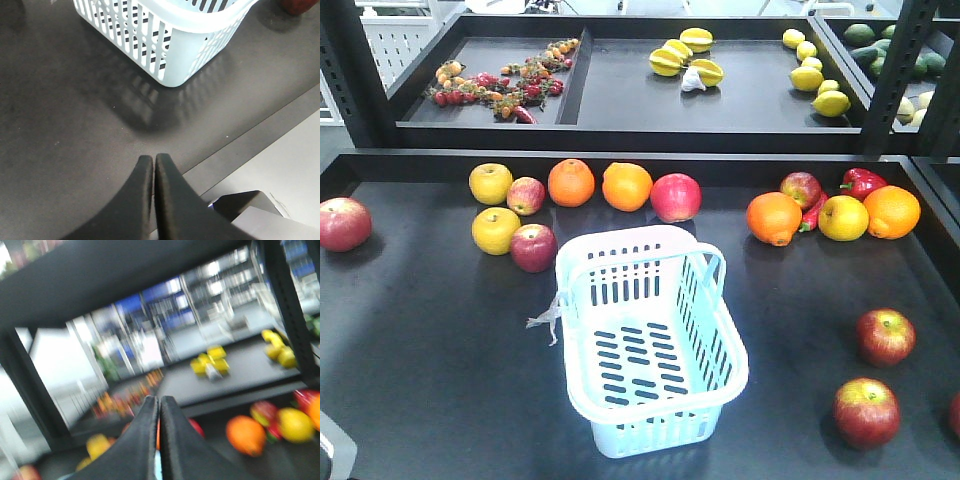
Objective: Pick three apples into basket with both arms
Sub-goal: 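Reach the right gripper down to the red apple nearest the robot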
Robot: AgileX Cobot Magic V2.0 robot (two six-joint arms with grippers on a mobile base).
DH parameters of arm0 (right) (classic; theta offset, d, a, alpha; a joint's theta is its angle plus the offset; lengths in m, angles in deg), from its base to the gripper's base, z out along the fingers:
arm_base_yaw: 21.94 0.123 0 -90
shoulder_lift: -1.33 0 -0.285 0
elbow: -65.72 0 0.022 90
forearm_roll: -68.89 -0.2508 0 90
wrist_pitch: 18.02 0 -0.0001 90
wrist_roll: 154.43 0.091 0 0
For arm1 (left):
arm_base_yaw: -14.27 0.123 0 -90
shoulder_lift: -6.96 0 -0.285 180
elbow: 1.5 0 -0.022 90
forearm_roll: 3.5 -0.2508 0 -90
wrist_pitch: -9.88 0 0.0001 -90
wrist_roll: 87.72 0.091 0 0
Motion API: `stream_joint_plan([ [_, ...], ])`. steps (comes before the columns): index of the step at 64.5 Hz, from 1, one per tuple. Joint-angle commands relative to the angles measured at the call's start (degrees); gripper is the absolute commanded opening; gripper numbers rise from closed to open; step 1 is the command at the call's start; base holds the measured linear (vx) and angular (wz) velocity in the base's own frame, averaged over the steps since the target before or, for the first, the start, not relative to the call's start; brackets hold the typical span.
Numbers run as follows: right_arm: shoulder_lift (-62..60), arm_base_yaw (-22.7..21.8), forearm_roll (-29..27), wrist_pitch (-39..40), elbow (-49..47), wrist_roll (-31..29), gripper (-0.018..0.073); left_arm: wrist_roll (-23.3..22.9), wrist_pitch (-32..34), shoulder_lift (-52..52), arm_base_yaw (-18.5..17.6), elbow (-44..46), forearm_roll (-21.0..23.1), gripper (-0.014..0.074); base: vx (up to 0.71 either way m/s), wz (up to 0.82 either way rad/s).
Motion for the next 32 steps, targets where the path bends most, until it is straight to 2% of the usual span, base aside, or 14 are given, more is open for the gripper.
stream_joint_plan([
  [1, 8.3, -0.3, 5.5, -7.4, -9.3, -2.4, 0.0022, -0.4, 3.0, -0.1, -0.1, 1.5, 1.3, -0.0008, 0.00, 0.00],
  [8, 18.0, -0.3, 11.8, -15.4, -15.5, -2.1, 0.0093, -0.4, 3.0, -0.1, -0.1, 1.5, 1.4, -0.0008, 0.00, 0.00],
  [15, 26.9, -0.3, 16.0, -20.0, -18.9, -2.2, 0.0275, -0.4, 3.1, -0.1, -0.1, 1.5, 2.7, -0.0008, 0.00, 0.00],
  [23, 35.0, -0.3, 22.9, -17.2, -19.0, -3.5, 0.0564, -0.4, 3.1, -0.1, -0.1, 1.5, 3.2, -0.0008, 0.00, 0.00],
  [30, 40.9, -0.3, 25.2, -16.3, -18.9, -3.1, 0.0724, -0.4, 3.1, -0.1, -0.1, 1.5, 3.2, -0.0008, 0.00, 0.00],
  [32, 42.2, -0.3, 25.1, -16.4, -18.9, -3.2, 0.0729, -0.4, 3.1, -0.1, -0.1, 1.5, 3.2, -0.0008, 0.00, 0.00],
])
